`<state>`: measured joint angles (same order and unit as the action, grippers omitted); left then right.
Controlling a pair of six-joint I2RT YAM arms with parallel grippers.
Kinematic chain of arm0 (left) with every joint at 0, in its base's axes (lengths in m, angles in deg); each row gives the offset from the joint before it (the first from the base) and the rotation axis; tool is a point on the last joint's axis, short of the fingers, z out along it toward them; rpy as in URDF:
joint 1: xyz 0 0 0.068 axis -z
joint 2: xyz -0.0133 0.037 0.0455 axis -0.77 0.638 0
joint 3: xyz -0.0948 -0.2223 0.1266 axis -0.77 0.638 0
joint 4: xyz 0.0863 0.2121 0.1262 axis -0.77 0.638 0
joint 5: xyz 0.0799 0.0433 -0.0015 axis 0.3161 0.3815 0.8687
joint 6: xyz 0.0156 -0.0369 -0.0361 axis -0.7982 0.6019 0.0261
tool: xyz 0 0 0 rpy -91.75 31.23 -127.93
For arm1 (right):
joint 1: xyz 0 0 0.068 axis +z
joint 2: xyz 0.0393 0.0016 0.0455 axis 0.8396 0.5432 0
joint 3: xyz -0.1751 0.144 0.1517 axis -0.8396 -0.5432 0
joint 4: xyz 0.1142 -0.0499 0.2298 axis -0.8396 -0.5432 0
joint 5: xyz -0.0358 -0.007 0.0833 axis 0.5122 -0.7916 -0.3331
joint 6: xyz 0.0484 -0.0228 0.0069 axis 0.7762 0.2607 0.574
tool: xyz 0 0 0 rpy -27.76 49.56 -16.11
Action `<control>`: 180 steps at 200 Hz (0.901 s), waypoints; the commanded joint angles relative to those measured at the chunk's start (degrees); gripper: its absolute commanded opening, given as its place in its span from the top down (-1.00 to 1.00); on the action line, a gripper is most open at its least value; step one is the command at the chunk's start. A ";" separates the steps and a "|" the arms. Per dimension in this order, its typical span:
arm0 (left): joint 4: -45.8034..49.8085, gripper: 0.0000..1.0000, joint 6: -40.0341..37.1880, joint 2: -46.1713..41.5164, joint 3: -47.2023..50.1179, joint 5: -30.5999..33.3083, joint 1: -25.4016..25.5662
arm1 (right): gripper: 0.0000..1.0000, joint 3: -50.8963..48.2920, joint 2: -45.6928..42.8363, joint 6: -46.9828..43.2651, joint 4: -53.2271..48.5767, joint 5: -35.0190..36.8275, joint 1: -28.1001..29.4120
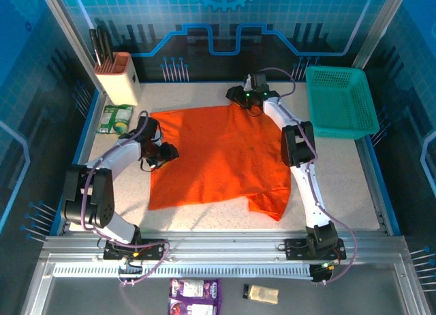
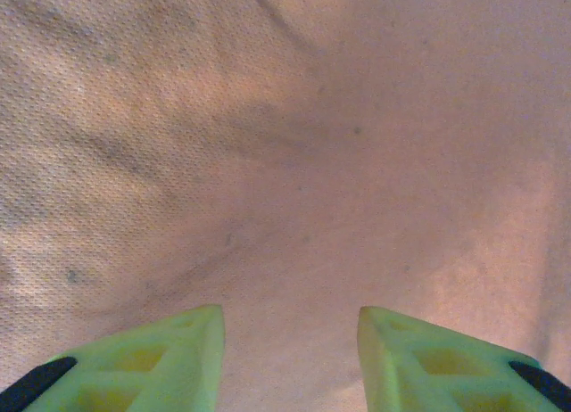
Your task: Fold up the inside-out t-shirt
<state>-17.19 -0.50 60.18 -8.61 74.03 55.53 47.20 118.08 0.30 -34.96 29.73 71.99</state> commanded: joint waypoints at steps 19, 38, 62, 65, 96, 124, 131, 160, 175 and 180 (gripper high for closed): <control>0.58 0.12 1.02 -0.49 1.50 1.20 0.27 | -0.03 -14.70 -17.25 -4.03 -0.77 1.56 -2.52; 0.23 0.13 0.98 0.63 1.51 2.08 0.28 | -0.03 -22.46 -22.83 -5.80 -1.98 2.58 -3.96; 1.07 0.14 0.22 2.39 0.68 4.07 0.19 | -0.03 -31.58 -26.48 -6.64 -0.52 1.89 -5.92; 1.22 0.14 0.14 2.62 0.53 4.48 0.19 | -0.03 -32.29 -26.63 -6.59 -0.37 1.54 -6.14; 2.24 0.15 -0.14 5.21 -0.70 6.22 -0.25 | -0.03 -35.42 -25.22 -6.40 1.01 -0.88 -8.18; 2.36 0.16 -0.23 7.88 -2.35 7.02 -0.59 | -0.03 -32.52 -21.01 -6.61 0.84 -2.21 -8.84; 2.42 0.16 -0.16 8.70 -3.05 7.09 -0.75 | -0.02 -31.61 -20.21 -6.67 0.44 -1.91 -9.11; 2.17 0.17 0.06 12.42 -6.57 7.50 -1.97 | -0.02 -28.88 -15.19 -5.76 -0.62 -0.78 -10.97; 1.84 0.18 -0.19 14.85 -9.06 7.27 -2.77 | -0.02 -27.84 -13.85 -5.75 -1.70 0.75 -12.08; 1.56 0.18 -0.36 15.68 -9.96 7.00 -2.94 | -0.03 -27.53 -13.49 -5.72 -1.99 1.36 -12.49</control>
<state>-15.81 -0.56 72.42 -14.53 80.32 53.95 17.41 101.18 -5.36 -34.26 29.08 62.11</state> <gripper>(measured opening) 0.413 0.511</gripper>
